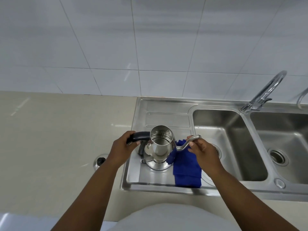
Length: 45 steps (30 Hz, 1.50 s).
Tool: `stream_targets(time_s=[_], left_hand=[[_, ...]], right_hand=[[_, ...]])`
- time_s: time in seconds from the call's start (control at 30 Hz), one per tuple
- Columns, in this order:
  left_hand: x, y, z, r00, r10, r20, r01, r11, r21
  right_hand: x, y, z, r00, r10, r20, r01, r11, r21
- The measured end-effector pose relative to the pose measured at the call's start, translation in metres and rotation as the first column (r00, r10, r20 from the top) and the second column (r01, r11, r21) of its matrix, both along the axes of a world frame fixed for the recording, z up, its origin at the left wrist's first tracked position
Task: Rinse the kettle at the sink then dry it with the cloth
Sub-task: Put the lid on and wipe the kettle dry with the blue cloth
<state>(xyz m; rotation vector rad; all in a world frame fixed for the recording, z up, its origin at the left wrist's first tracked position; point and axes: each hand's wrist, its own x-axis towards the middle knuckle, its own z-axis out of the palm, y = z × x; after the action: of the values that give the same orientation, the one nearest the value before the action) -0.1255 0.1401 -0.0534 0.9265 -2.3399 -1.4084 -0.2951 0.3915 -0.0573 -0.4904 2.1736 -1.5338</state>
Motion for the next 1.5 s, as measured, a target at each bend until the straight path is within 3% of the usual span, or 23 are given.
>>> stream_targets(time_s=[0.1, 0.2, 0.3, 0.47, 0.7, 0.87, 1.0, 1.1, 1.2, 1.3, 1.5], left_hand=[[0.014, -0.008, -0.007, 0.999, -0.034, 0.026, 0.035, 0.999, -0.026], [0.042, -0.022, -0.019, 0.994, 0.089, 0.057, -0.09, 0.996, 0.01], [0.072, -0.034, -0.031, 0.96, 0.25, 0.128, -0.242, 0.968, -0.074], [0.102, -0.044, -0.057, 0.914, 0.289, 0.284, -0.248, 0.954, -0.171], [0.104, -0.045, -0.061, 0.921, 0.345, 0.181, -0.319, 0.935, -0.157], [0.078, -0.045, -0.019, 0.942, 0.334, 0.019, -0.321, 0.919, -0.23], [0.035, -0.029, 0.042, 0.968, 0.216, -0.123, -0.242, 0.933, -0.266], [0.003, -0.005, 0.071, 0.982, 0.11, -0.152, -0.141, 0.968, -0.207], [-0.025, 0.024, 0.085, 0.996, -0.027, -0.082, 0.013, 0.985, -0.171], [-0.046, 0.046, 0.09, 0.987, -0.155, 0.048, 0.162, 0.955, -0.248], [-0.065, 0.057, 0.087, 0.972, -0.193, 0.131, 0.227, 0.917, -0.328]], right_hand=[[-0.001, 0.0, -0.001, 0.998, 0.03, -0.052, -0.027, 0.999, 0.041], [-0.002, 0.001, 0.0, 0.996, 0.043, -0.074, -0.037, 0.996, 0.078], [-0.003, 0.002, 0.0, 0.997, 0.043, -0.066, -0.037, 0.996, 0.085], [-0.005, 0.004, -0.001, 0.996, 0.048, -0.074, -0.042, 0.995, 0.087], [-0.01, 0.006, -0.003, 0.996, 0.051, -0.068, -0.045, 0.995, 0.083], [-0.009, 0.006, -0.003, 0.998, 0.04, -0.051, -0.034, 0.994, 0.101], [-0.009, 0.005, -0.001, 0.997, 0.057, -0.061, -0.049, 0.992, 0.117], [-0.008, 0.005, 0.0, 0.996, 0.048, -0.07, -0.042, 0.995, 0.091], [-0.008, 0.006, -0.002, 0.997, 0.04, -0.063, -0.035, 0.997, 0.073], [-0.009, 0.007, -0.005, 0.998, 0.043, -0.048, -0.041, 0.998, 0.048], [-0.009, 0.007, -0.006, 0.994, 0.069, -0.088, -0.062, 0.995, 0.076]])
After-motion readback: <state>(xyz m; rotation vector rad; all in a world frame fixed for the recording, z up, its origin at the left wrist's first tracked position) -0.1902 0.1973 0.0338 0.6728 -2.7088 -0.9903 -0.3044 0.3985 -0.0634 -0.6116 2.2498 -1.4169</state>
